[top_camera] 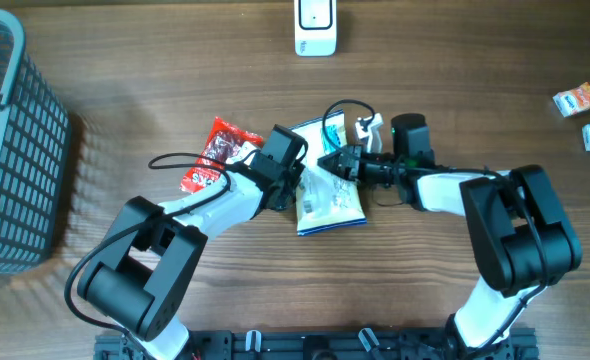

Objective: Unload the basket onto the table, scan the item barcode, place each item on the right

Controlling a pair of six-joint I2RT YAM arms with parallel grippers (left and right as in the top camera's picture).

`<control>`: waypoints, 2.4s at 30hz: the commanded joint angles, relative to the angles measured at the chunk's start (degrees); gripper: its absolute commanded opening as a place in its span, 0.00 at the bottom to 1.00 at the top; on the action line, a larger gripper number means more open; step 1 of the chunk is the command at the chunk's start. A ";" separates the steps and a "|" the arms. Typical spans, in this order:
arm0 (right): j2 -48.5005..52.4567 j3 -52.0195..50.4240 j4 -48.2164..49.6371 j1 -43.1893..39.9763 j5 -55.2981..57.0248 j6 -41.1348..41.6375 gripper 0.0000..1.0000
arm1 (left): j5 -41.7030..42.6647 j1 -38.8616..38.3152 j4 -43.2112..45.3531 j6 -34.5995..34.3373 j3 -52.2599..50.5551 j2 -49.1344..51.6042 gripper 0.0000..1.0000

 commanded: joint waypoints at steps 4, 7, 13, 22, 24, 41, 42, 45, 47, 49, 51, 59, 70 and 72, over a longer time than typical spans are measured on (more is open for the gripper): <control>0.96 -0.11 0.11 -1.38 -3.93 -2.58 0.17 | 0.85 -1.05 -3.48 -0.72 -3.67 4.98 0.04; 0.96 -0.11 0.02 -1.38 -3.98 -2.54 0.04 | 0.85 -1.05 -3.48 -0.72 -3.67 4.98 0.04; 0.90 -0.11 3.52 -2.47 -12.00 -0.26 0.04 | 4.74 1.33 -4.09 2.21 -3.65 2.75 0.04; 0.85 -0.11 35.04 -10.54 -22.40 27.63 0.04 | 4.63 11.23 -11.74 20.87 -3.67 -10.10 0.05; 0.85 -0.11 58.18 -12.26 -19.65 48.70 0.04 | 0.57 11.93 -14.82 22.08 -3.67 -10.12 0.21; -0.24 -0.07 37.66 -13.60 -2.67 32.79 0.05 | -1.75 11.45 -16.11 22.05 -3.67 -10.08 1.00; -0.24 -0.07 36.72 -13.60 -2.08 31.63 0.05 | -1.77 11.45 -16.06 22.05 -3.67 -10.08 1.00; -0.24 -0.04 36.70 -13.62 0.20 30.60 0.05 | -1.77 11.45 -14.95 22.05 -3.67 -10.08 1.00; -0.24 0.07 36.70 -13.62 1.60 28.89 0.05 | -1.77 11.45 -14.58 22.05 -3.67 -10.08 1.00; -0.24 0.44 36.00 -13.62 2.56 27.10 0.05 | -1.77 11.45 -14.53 22.05 -3.67 -10.08 1.00; -0.28 1.36 35.10 -13.62 3.17 24.96 0.05 | -1.77 11.45 -14.56 22.05 -3.67 -10.08 1.00; -12.09 9.31 1.49 -12.85 25.46 -0.61 0.05 | -1.77 11.45 -12.61 22.05 -3.67 -10.08 1.00; -19.69 15.67 -14.29 -6.40 53.16 -19.98 0.04 | -1.77 11.45 -11.52 22.05 -3.67 -10.08 1.00; -19.69 15.67 -13.77 -6.14 52.24 -18.40 0.04 | -1.77 11.45 -11.52 22.05 -3.67 -10.08 1.00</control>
